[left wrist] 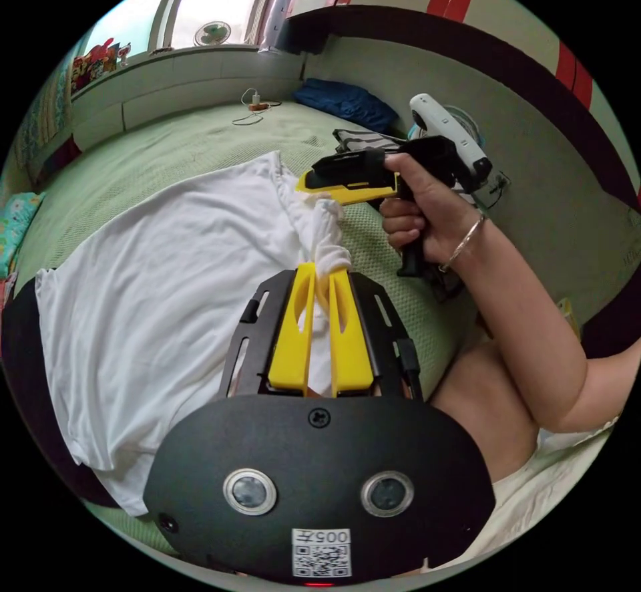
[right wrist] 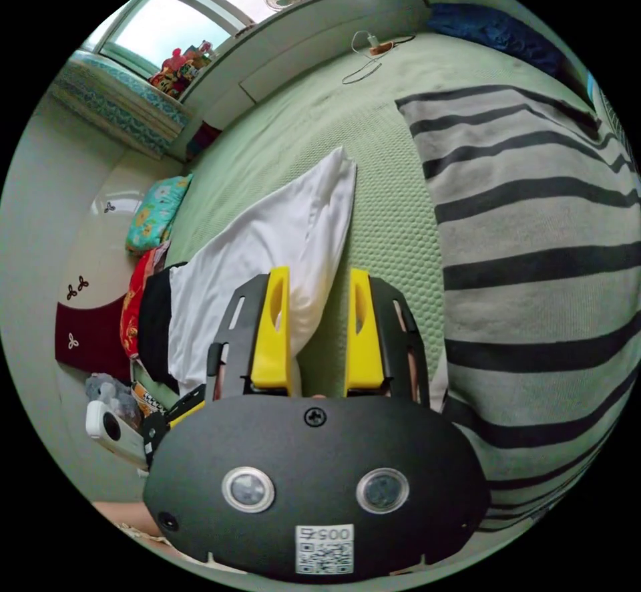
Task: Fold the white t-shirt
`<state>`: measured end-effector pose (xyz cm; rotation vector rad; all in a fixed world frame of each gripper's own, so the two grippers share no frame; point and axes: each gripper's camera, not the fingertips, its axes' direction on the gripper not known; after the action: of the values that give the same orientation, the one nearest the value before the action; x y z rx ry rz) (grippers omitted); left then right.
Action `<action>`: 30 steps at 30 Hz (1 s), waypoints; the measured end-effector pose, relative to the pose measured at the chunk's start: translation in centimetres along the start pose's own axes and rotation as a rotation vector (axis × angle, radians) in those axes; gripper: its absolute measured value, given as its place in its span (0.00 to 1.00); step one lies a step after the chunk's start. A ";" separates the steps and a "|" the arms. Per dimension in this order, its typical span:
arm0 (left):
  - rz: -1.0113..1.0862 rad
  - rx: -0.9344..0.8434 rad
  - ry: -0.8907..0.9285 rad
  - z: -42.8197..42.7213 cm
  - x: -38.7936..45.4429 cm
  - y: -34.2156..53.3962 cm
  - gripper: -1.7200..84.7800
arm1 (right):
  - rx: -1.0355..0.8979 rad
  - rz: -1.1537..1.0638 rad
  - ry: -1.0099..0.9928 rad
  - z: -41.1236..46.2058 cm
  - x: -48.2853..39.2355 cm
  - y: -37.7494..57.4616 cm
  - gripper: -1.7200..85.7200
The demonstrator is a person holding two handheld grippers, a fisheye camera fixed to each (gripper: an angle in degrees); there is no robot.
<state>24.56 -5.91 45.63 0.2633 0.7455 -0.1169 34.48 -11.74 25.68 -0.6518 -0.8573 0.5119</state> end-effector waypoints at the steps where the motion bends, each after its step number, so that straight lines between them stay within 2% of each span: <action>1: -0.003 0.000 0.006 -0.2 -0.2 0.1 0.07 | 0.010 0.003 0.008 0.1 -0.2 -0.6 0.14; 4: -0.017 0.002 0.027 -1.0 -1.4 0.2 0.07 | 0.027 0.001 -0.024 0.3 -0.7 -1.9 0.14; 6: -0.041 0.003 0.118 -1.5 -2.1 -0.1 0.08 | 0.028 -0.020 -0.035 0.4 -1.0 -2.9 0.14; 11: -0.032 0.005 0.136 -3.0 -2.4 -0.6 0.08 | 0.012 -0.004 -0.038 1.7 -1.4 -9.4 0.13; 14: -0.047 0.008 0.149 -4.0 -3.0 -0.4 0.07 | -0.054 0.007 -0.021 3.6 -1.9 -14.7 0.13; 19: -0.054 0.017 0.151 -6.2 -3.7 -0.3 0.07 | -0.189 -0.021 0.114 8.2 -4.0 -20.9 0.14; 22: -0.038 0.011 0.146 -7.4 -3.9 -0.1 0.07 | -0.236 -0.014 0.064 10.2 -5.0 -22.8 0.15; 26: -0.021 0.005 0.122 -9.3 -4.4 0.2 0.07 | -0.284 -0.046 0.159 13.1 -7.1 -24.0 0.16; 30: -0.044 0.006 0.142 -11.3 -5.4 0.6 0.07 | -0.251 -0.022 0.150 15.5 -9.2 -24.7 0.16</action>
<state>13.37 -2.13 41.47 0.2631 0.8925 -0.1428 20.41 -30.03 45.75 -0.8976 -0.7917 0.3329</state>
